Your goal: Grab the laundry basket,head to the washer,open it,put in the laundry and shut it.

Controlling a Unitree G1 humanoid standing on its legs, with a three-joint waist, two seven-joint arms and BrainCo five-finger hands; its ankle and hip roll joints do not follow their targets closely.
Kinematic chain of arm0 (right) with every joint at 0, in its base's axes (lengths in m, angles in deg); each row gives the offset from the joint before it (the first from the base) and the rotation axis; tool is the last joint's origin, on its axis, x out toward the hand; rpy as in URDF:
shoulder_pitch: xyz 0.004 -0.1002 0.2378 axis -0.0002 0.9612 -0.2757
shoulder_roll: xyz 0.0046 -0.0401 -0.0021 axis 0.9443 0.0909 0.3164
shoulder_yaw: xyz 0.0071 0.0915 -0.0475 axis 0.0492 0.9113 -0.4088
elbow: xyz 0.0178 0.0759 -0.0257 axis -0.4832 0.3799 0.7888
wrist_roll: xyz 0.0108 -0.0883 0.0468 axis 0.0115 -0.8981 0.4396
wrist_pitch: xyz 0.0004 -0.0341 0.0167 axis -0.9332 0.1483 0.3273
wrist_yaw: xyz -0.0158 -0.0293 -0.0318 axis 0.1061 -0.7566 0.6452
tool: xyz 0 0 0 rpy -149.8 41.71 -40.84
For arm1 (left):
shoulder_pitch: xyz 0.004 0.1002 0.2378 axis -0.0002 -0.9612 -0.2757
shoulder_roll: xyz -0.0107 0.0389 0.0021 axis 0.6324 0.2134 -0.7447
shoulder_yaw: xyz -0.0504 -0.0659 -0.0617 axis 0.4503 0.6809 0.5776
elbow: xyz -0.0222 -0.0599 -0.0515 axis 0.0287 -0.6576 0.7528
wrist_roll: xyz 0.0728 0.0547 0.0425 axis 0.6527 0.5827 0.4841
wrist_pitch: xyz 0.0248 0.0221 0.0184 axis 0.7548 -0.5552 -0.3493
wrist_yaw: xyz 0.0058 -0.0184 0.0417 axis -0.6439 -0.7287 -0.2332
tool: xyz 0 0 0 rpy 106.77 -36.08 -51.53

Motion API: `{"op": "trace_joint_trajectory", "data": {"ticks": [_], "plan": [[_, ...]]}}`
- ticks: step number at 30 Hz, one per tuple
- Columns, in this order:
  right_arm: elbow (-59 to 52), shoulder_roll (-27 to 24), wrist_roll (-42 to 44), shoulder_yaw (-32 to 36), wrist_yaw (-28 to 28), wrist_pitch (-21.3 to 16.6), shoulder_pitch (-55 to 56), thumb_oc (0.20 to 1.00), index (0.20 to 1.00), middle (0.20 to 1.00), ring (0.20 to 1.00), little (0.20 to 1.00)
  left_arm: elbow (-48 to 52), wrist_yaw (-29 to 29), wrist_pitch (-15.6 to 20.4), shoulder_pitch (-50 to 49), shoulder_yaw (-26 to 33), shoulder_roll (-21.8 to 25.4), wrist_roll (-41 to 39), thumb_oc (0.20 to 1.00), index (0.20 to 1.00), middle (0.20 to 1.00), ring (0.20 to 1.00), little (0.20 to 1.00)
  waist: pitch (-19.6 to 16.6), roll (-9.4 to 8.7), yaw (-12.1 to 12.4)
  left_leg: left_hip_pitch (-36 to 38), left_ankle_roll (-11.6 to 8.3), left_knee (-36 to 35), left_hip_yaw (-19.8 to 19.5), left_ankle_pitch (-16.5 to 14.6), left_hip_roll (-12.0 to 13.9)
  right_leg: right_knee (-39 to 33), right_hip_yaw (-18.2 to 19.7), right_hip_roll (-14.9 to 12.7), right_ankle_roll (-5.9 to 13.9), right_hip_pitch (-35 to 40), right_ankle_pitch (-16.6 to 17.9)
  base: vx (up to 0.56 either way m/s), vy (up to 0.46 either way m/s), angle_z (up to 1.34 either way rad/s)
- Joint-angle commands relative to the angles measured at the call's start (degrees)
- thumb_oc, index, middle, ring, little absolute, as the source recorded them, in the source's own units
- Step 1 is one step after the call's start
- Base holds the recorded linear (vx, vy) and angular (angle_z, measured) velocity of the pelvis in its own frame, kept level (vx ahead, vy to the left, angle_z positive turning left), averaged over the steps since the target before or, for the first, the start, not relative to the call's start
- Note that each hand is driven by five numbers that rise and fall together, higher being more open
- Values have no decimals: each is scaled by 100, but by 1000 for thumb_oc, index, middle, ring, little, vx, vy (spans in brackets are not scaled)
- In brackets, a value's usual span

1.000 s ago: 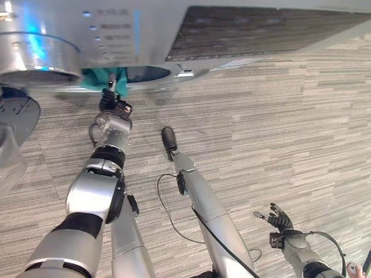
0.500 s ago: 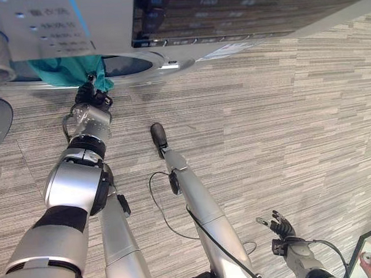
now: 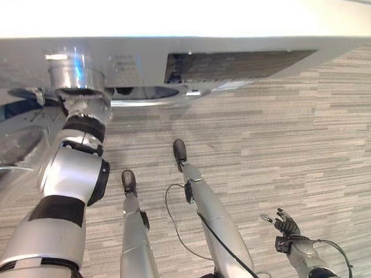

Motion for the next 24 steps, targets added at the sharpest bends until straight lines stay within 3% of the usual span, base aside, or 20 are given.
{"op": "trace_joint_trajectory", "data": {"ticks": [1,4,10,11,14,15,16,17,18,23,24], "plan": [[-73,-579,191,277,43,29,553,1000,1000,1000,1000,1000,645,-3,722,1226,162,265,-305,200,200,200,200,200,-4,371,-258,280,147,441,117,-323,20,9,-36,-98,516,361,-468,-6,31,19],[-180,-574,273,344,86,-46,571,1000,1000,1000,1000,1000,1743,19,1251,1348,27,-198,-800,200,200,200,200,200,43,428,-283,110,163,481,88,-298,-26,-27,12,-112,545,242,-423,-25,16,14],[-197,-477,236,182,223,-128,450,1000,1000,1000,1000,1000,1757,240,1412,895,275,-957,-606,200,200,200,200,200,195,396,-426,-523,172,930,203,-385,-76,9,158,-91,514,-213,-339,-11,14,9],[-183,-401,229,108,258,-164,455,1000,1000,1000,1000,1000,1780,243,1485,707,515,-1090,-583,200,200,200,200,200,210,331,-520,-806,188,1585,290,-779,-14,327,271,27,522,-409,-544,99,11,-9],[-170,-316,363,130,330,-229,460,1000,1000,1000,1000,1000,1756,301,1624,310,868,-1178,-543,200,200,200,200,200,201,169,-623,-1349,224,2892,504,-1294,178,1072,392,204,418,-794,-817,65,-12,-36],[-50,-243,451,135,402,-274,508,1000,1000,1000,1000,1000,1571,488,1807,335,1067,-1035,-566,200,200,200,200,200,153,43,-679,-1623,230,3620,562,-1555,378,1501,393,358,313,-974,-1010,57,-41,-82],[-45,-241,452,125,402,-278,497,1000,1000,1000,1000,1000,1557,488,1807,348,1068,-1023,-568,200,200,200,200,200,152,44,-672,-1660,226,3683,562,-1593,395,1547,395,375,309,-1009,-1036,62,-78,-94],[140,-220,371,22,433,-264,538,1000,1000,1000,1000,1000,1447,570,1897,570,1106,-753,-579,200,200,200,200,200,120,-49,-721,-1853,206,4180,538,-1728,554,1760,387,492,272,-1100,-1134,26,-134,-81],[152,-258,70,-200,482,-253,613,1000,1000,1000,1000,1000,1587,487,1913,834,941,-654,-637,1000,1000,1000,1000,1000,75,-119,-751,-2145,236,4563,435,-1845,639,1870,319,589,269,-1257,-1117,20,-153,-57],[53,-185,163,-252,469,-252,646,1000,1000,1000,1000,1000,1118,621,1708,735,973,-584,-534,1000,1000,1000,1000,1000,74,-32,-687,-2267,249,4500,399,-1825,589,1809,267,578,275,-1320,-1099,-2,-34,-4],[112,-141,153,-237,479,-257,628,1000,1000,1000,1000,1000,896,640,1491,572,990,-552,-312,1000,1000,1000,1000,1000,64,10,-652,-2258,249,4410,440,-1808,569,1783,263,557,273,-1335,-1083,-18,24,4]]}}
